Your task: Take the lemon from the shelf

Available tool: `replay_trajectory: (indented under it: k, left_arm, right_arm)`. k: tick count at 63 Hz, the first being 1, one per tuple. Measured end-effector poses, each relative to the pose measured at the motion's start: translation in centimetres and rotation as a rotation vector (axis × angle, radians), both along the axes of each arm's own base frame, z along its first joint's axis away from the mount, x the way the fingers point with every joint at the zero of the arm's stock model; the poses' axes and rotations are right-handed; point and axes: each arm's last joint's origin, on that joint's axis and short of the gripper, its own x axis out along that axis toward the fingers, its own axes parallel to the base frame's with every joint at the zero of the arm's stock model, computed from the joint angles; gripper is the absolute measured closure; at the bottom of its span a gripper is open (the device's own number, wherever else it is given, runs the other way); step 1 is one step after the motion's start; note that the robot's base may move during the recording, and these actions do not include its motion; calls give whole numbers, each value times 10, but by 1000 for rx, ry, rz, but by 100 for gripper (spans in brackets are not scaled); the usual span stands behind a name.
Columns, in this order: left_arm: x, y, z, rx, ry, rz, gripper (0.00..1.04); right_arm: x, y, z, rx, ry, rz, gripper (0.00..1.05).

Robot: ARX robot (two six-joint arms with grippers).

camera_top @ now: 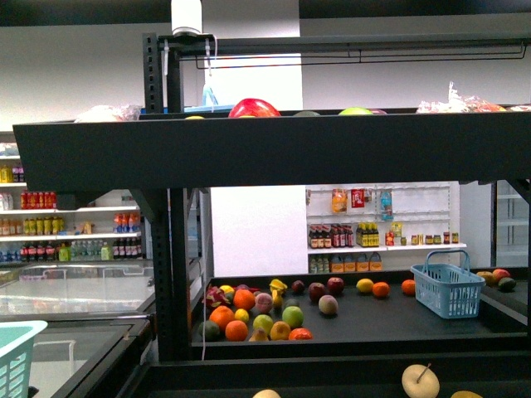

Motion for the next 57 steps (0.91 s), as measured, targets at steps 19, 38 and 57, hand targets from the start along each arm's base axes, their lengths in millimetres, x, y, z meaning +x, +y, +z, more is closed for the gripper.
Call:
replay_trajectory:
  k: [19,38,57]
  left_arm:
    - [0,0,0,0,-4,0,102]
    - [0,0,0,0,-4,0,48]
    - [0,0,0,2,-4,0,8]
  right_arm:
    - [0,0,0,0,0,0,7]
    - [0,0,0,0,0,0,7]
    - [0,0,0,0,0,0,7]
